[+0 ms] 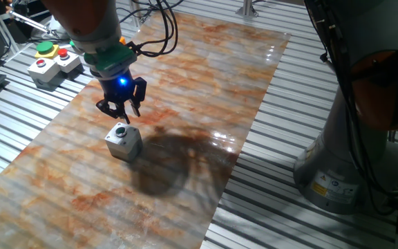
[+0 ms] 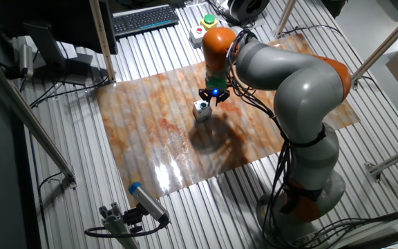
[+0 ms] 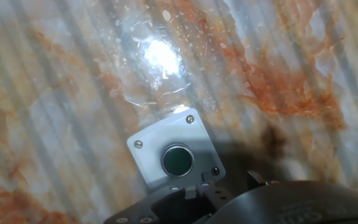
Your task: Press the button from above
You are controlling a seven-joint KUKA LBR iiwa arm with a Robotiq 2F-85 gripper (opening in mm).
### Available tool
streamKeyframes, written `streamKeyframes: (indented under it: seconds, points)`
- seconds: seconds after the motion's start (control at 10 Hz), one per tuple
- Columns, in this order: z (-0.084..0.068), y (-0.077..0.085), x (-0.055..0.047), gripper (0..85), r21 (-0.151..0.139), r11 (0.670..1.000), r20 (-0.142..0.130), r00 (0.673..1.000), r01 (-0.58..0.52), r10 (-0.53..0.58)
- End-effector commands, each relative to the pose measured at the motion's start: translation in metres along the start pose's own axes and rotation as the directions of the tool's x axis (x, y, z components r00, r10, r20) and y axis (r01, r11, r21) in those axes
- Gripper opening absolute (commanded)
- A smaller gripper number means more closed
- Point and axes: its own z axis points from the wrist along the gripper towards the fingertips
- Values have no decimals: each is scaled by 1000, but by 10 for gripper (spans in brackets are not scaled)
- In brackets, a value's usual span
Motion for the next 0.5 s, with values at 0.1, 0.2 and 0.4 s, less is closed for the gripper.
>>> streamKeyframes:
  seconds: [0.1, 0.2, 0.4]
  points:
    - [1, 0, -1, 340, -1, 1000, 0, 1000, 1, -1]
    - [1, 0, -2, 340, -5, 1000, -1, 1000, 1, -1]
    - [-1, 1, -4, 340, -16, 1000, -7, 1000, -1, 1]
